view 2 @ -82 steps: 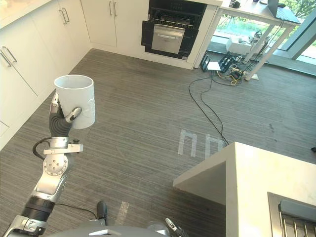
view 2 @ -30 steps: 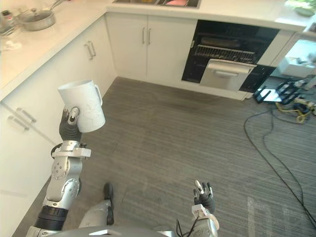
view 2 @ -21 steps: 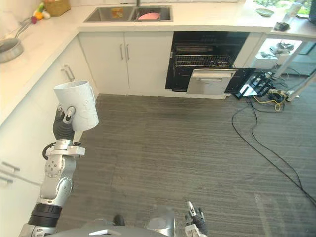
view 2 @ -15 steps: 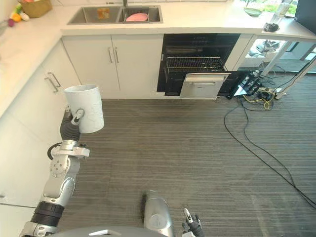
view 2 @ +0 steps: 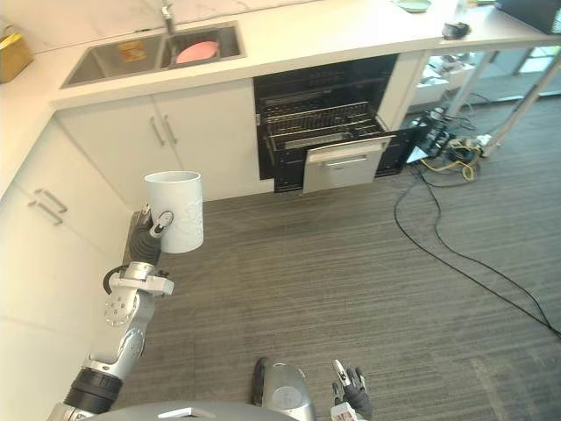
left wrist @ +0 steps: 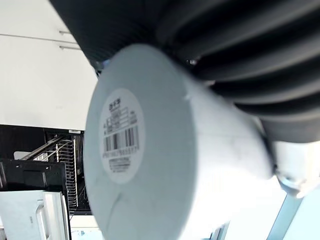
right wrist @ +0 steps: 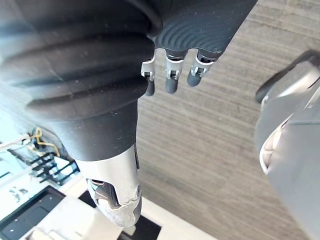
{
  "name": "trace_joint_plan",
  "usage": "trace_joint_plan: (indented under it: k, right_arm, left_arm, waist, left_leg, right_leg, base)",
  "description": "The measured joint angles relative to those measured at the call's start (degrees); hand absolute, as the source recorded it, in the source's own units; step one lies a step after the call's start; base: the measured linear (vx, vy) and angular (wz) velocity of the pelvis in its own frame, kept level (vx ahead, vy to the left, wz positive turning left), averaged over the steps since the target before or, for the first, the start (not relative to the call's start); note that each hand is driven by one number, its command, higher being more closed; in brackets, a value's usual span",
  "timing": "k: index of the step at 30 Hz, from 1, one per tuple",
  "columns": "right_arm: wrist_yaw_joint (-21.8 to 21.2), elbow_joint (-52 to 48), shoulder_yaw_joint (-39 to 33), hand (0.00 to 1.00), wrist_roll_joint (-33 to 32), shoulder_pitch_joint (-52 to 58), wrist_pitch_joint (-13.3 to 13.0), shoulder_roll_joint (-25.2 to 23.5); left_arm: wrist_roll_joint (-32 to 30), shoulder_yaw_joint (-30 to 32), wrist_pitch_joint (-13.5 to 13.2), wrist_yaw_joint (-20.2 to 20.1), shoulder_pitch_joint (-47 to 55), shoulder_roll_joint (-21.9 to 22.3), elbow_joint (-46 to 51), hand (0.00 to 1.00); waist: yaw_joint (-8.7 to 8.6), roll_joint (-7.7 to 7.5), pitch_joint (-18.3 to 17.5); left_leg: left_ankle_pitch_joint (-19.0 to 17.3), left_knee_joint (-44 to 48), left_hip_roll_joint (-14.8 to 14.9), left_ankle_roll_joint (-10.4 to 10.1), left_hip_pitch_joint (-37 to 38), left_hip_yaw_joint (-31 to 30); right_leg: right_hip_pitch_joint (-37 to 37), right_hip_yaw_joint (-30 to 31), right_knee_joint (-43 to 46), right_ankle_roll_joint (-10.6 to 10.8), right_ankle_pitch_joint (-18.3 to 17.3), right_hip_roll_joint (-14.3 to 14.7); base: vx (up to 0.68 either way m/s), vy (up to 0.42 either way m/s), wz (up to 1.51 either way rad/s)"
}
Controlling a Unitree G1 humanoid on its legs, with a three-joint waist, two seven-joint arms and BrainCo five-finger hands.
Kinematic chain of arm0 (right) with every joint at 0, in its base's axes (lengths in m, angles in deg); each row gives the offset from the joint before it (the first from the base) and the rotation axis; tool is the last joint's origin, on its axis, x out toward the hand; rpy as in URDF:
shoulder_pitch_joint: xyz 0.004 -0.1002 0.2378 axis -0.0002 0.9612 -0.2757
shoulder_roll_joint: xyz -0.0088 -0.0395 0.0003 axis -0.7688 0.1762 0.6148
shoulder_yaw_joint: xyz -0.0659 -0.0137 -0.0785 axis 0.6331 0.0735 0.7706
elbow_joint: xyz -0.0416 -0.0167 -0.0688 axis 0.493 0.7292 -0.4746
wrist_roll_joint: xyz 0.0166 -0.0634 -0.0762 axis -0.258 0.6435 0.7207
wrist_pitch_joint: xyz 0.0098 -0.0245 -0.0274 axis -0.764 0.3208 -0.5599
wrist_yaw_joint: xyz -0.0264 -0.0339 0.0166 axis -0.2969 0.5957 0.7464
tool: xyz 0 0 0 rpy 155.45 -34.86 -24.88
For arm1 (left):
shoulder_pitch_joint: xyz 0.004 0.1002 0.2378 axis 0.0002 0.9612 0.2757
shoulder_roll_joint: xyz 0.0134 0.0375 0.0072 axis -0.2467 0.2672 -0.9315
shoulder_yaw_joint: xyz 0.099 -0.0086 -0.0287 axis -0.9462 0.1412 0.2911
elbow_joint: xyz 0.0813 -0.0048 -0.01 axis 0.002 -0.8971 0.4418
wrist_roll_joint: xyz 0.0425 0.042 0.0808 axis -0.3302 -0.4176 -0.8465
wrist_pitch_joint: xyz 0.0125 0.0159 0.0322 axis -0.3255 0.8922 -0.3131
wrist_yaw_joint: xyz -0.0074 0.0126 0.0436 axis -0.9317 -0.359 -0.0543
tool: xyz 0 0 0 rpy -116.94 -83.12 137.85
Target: Walk over to the sink, pick up the cup, carry it to the dishwasher, place the cup inside the dishwasher, then close the dishwasher door
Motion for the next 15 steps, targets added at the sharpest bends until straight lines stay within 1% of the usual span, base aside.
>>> trace_joint_plan:
  k: [1, 2, 3, 4, 5, 6, 7, 8, 9, 11, 12, 13, 14, 15]
  right_arm:
    - [-0.55, 0.03, -0.01, 0.0, 0.0, -0.04, -0.01, 0.26]
    - [-1.08, 0.13, 0.01, 0.0, 0.24, -0.92, -0.03, 1.32]
    - [-1.82, 1.85, 0.07, 0.0, 1.19, -2.34, -0.2, 2.69]
    - [-1.82, 2.66, 0.16, 0.0, 1.93, -3.74, -0.2, 3.64]
    - [-1.74, 4.19, 0.24, 0.0, 2.04, -5.76, -0.27, 4.93]
    - [-1.69, 4.69, 0.37, 0.0, 2.03, -6.15, -0.27, 6.41]
    - [-1.66, 5.63, 1.51, 0.0, 2.03, -6.89, -0.31, 7.43]
    - [-1.68, 6.17, 2.16, 0.0, 2.04, -7.28, -0.3, 8.1]
    - [-1.72, 6.14, 2.33, 0.0, 2.18, -7.34, -0.46, 8.46]
    - [-1.71, 6.16, 2.06, 0.0, 3.48, -7.15, -0.91, 8.9]
    - [-1.7, 6.14, 1.84, 0.0, 4.99, -6.95, -1.26, 9.74]
    - [-1.65, 6.02, 1.16, 0.0, 6.5, -6.02, -1.44, 10.7]
    - [-1.62, 6.19, 0.62, 0.0, 6.85, -5.65, -1.46, 10.86]
    - [-1.66, 6.15, -0.22, 0.0, 8.52, -3.61, -1.28, 9.85]
  left_arm:
    - [0.01, 0.12, 0.01, 0.12, 0.65, 0.0, 0.14, 1.0]
    - [0.01, 0.29, 0.01, 0.44, 2.17, 0.09, 1.41, 1.0]
    - [-0.01, 1.22, 0.01, 0.78, 4.03, 0.34, 3.94, 1.0]
    - [-0.01, 1.71, 0.02, 0.93, 4.91, 0.42, 5.35, 1.0]
    - [0.0, 2.41, 0.02, 1.15, 6.31, 0.48, 7.77, 1.0]
    - [0.0, 3.06, 0.02, 1.21, 7.11, 0.71, 9.08, 1.0]
    - [0.11, 5.0, 0.46, 1.26, 8.2, 1.57, 9.94, 1.0]
    - [0.18, 6.01, 0.79, 1.26, 8.58, 1.82, 9.83, 1.0]
    - [0.22, 7.82, 1.08, 0.69, 9.29, 1.92, 9.77, 1.0]
    - [0.26, 9.67, 0.95, -0.38, 10.08, 1.93, 9.9, 1.0]
    - [0.61, 10.12, 0.75, -1.21, 10.37, 1.97, 9.85, 1.0]
    - [0.76, 9.99, 0.53, -2.43, 10.16, 2.13, 9.81, 1.0]
    - [0.85, 9.89, 0.32, -3.17, 9.69, 2.17, 9.7, 1.0]
    - [1.64, 10.05, -0.13, -3.87, 9.35, 1.91, 9.3, 1.0]
  waist:
    - [-0.08, -0.22, 0.08]
    - [-0.09, -0.99, 0.4]
    - [0.03, -1.5, 0.72]
    - [0.24, -1.34, 0.7]
    - [0.58, -0.94, 0.86]
    - [1.44, -0.71, 1.25]
    - [2.15, -0.23, 1.53]
    - [2.71, -0.18, 1.5]
    - [3.0, 0.06, 1.43]
    - [3.32, 1.29, 1.22]
    - [3.42, 3.09, 0.98]
    - [2.78, 5.37, 0.56]
    - [2.74, 5.66, 0.57]
    - [3.0, 3.42, 0.49]
  left_leg:
    - [-1.17, -2.31, 0.56, 1.66, -0.36, 2.27]
    - [-2.7, -9.4, 0.18, 4.12, -1.08, 5.18]
    - [-2.62, -17.4, -1.05, 4.0, -3.45, 4.27]
    - [-1.92, -21.45, -1.43, 3.18, -5.13, 3.1]
    - [0.55, -28.92, -1.47, 1.62, -7.77, 0.04]
    - [2.5, -33.8, -0.9, -0.68, -8.72, -2.45]
    - [4.34, -37.61, 0.45, -2.62, -9.46, -5.16]
    - [5.24, -38.65, 0.79, -2.64, -9.25, -5.74]
    - [6.47, -39.34, 0.82, -2.78, -8.28, -6.9]
    - [7.8, -40.07, 0.19, -2.38, -5.83, -8.48]
    - [8.89, -40.27, -0.44, -1.34, -4.66, -9.99]
    - [10.47, -40.27, -1.0, 0.97, -4.31, -10.26]
    - [13.23, -40.4, -1.69, 0.25, -4.15, -10.54]
    - [12.15, -38.97, -4.83, 1.71, -3.48, -9.28]
  right_leg:
    - [1.45, 0.72, -1.33, 0.09, 0.27, 0.08]
    - [3.79, 2.89, -3.98, 0.15, 1.03, 0.07]
    - [4.94, 5.49, -6.43, 0.41, 1.6, 0.04]
    - [5.4, 6.0, -7.69, 0.12, 1.3, -0.17]
    - [6.19, 3.62, -8.64, 0.59, 0.67, -2.01]
    - [6.66, 1.93, -8.14, 1.53, 0.86, -3.37]
    - [7.55, 5.18, -8.05, 2.25, 1.73, -2.69]
    - [8.48, 6.24, -8.3, 2.46, 1.99, -2.78]
    - [10.57, 8.2, -9.71, 3.31, 2.49, -2.81]
    - [12.19, 8.76, -10.24, 4.98, 1.98, -2.88]
    - [12.11, 7.56, -9.69, 6.36, 0.87, -2.92]
    - [11.12, 5.29, -7.07, 8.32, -2.05, -4.0]
    - [10.46, 2.77, -4.13, 9.31, -4.11, -6.24]
    - [10.05, -0.34, 0.76, 12.17, -6.25, -12.12]
  base:
    - [0.28, -0.067, -0.7]
    - [0.27, -0.042, -0.74]
    - [0.25, -0.027, -0.84]
    - [0.18, 0.024, -0.88]
    - [0.16, 0.048, -0.84]
    - [0.25, 0.093, -1.13]
    - [0.33, 0.105, -1.14]
    - [0.45, 0.131, -1.35]
    - [0.46, 0.158, -1.42]
    - [0.31, 0.191, -1.41]
    - [0.23, 0.291, -1.14]
    - [0.22, 0.346, -0.9]
    - [0.22, 0.415, -0.48]
    - [0.24, 0.395, -0.01]
